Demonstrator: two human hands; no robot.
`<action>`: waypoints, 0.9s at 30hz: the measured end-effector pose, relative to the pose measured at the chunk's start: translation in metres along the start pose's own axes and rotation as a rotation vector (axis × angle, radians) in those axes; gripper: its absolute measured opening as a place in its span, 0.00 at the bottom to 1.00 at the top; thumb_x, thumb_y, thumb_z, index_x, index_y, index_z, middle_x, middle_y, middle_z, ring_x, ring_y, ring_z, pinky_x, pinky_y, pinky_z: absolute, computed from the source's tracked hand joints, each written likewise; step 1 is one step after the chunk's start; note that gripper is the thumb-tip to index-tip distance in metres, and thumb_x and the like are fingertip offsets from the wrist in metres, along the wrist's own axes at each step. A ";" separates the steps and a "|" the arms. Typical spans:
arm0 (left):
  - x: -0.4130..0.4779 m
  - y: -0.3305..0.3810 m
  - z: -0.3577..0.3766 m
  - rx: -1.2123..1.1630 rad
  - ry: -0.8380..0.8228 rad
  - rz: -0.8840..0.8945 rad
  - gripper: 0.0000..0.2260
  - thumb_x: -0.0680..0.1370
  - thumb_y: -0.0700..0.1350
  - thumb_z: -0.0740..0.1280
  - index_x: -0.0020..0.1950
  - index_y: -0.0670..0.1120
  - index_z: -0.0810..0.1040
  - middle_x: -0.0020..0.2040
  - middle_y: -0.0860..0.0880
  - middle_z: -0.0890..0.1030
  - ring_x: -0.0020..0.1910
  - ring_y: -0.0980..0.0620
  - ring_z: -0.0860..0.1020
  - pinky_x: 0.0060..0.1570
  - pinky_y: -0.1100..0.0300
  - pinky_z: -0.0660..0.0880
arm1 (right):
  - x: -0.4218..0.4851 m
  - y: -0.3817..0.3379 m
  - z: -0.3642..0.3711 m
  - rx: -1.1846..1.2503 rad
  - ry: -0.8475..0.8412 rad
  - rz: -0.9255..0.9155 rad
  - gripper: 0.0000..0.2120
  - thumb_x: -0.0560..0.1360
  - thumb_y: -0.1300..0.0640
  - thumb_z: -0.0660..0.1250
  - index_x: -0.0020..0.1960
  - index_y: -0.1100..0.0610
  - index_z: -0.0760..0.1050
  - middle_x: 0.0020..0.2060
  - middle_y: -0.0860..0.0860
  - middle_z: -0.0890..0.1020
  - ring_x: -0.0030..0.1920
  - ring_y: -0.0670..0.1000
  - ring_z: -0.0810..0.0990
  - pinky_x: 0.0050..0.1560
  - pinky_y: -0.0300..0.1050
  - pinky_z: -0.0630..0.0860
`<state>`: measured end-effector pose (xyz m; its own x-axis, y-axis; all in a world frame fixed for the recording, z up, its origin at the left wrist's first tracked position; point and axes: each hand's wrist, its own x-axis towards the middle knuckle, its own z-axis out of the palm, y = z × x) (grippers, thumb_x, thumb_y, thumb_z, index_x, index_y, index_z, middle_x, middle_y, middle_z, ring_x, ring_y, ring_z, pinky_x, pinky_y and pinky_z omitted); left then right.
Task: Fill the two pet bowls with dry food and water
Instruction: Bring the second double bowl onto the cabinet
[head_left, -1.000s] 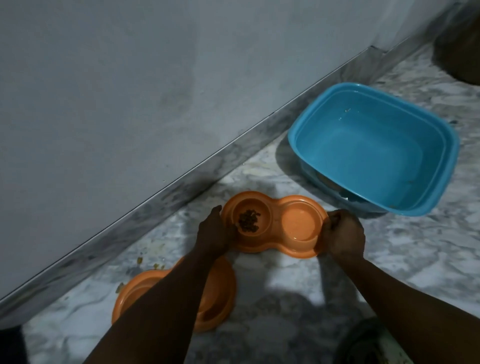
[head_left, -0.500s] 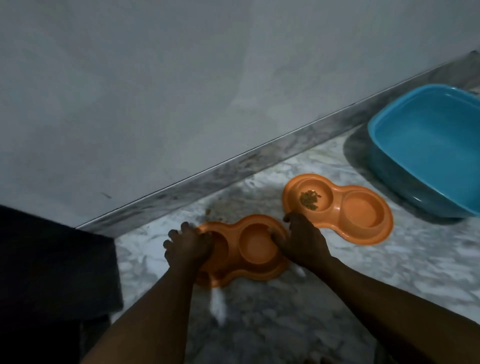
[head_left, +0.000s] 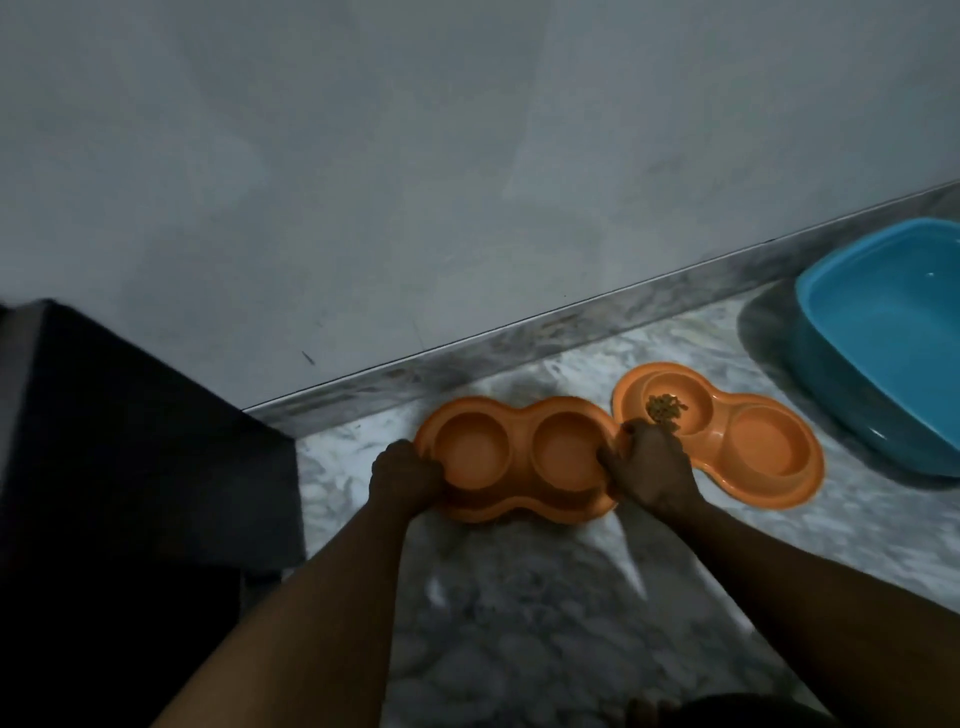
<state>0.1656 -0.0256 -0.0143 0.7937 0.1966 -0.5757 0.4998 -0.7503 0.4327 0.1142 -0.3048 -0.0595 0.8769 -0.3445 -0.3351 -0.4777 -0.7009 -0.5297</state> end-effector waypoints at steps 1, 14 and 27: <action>-0.015 0.011 -0.016 -0.012 0.009 0.027 0.30 0.64 0.54 0.62 0.61 0.39 0.76 0.62 0.38 0.78 0.62 0.38 0.76 0.52 0.56 0.71 | -0.007 -0.012 -0.019 0.004 0.010 0.011 0.27 0.67 0.39 0.66 0.55 0.60 0.77 0.49 0.60 0.82 0.53 0.63 0.80 0.48 0.51 0.74; -0.365 0.156 -0.367 -0.038 0.005 0.151 0.19 0.77 0.48 0.70 0.63 0.37 0.76 0.61 0.37 0.80 0.59 0.39 0.79 0.57 0.52 0.75 | -0.283 -0.271 -0.398 0.109 0.076 0.093 0.26 0.74 0.43 0.70 0.65 0.58 0.76 0.56 0.58 0.82 0.56 0.60 0.80 0.56 0.55 0.77; -0.598 0.133 -0.590 -0.136 0.157 0.183 0.16 0.75 0.54 0.71 0.50 0.42 0.75 0.51 0.42 0.80 0.54 0.39 0.80 0.54 0.50 0.79 | -0.485 -0.440 -0.544 0.175 0.139 -0.135 0.22 0.75 0.45 0.69 0.62 0.59 0.78 0.55 0.58 0.83 0.56 0.60 0.80 0.55 0.51 0.74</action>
<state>-0.0377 0.1294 0.7972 0.9139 0.1690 -0.3691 0.3765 -0.6932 0.6147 -0.0727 -0.1689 0.7601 0.9265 -0.3461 -0.1477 -0.3466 -0.6317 -0.6935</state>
